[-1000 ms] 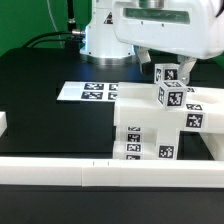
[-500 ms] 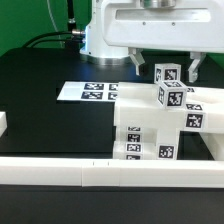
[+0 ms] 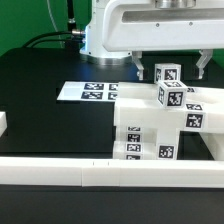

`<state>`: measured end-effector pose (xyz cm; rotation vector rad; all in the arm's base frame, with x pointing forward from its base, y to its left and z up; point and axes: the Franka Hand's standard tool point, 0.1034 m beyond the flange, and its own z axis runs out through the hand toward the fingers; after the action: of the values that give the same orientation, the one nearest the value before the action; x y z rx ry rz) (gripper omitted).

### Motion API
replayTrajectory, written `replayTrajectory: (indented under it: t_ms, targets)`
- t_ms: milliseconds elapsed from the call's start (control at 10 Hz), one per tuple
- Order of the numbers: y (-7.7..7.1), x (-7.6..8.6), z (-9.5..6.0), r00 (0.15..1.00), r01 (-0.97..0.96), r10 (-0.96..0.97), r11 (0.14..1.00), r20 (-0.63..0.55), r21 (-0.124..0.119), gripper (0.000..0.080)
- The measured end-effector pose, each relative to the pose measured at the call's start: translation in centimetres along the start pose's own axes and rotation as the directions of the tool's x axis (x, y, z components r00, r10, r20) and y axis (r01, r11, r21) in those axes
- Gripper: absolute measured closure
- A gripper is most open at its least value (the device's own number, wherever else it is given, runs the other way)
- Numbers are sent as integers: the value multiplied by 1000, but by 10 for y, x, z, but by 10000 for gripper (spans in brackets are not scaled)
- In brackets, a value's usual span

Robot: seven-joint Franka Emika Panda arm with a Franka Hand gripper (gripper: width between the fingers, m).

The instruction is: Assemble chair

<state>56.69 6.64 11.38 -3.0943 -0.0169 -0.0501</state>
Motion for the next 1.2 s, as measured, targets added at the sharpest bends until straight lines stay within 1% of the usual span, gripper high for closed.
replayTrajectory:
  t_ms: [200, 300, 400, 500, 600, 900, 1000, 1100, 1200]
  targets:
    - [1, 0, 1, 990, 143, -143, 990, 2, -2, 150]
    - [2, 0, 1, 984, 178, -178, 984, 3, -2, 236]
    - [2, 0, 2, 985, 173, -173, 985, 4, -2, 373]
    - [2, -1, 2, 985, 173, -173, 985, 4, -2, 373]
    - [2, -1, 2, 985, 173, -173, 985, 4, -2, 537]
    - [2, -1, 2, 989, 147, -147, 989, 4, -2, 534]
    - [2, -1, 2, 994, 112, -111, 994, 4, -2, 534]
    - [1, -1, 3, 1000, -21, 21, 1000, 8, 5, 534]
    - [2, -2, 3, 988, -152, 152, 988, 10, 16, 534]
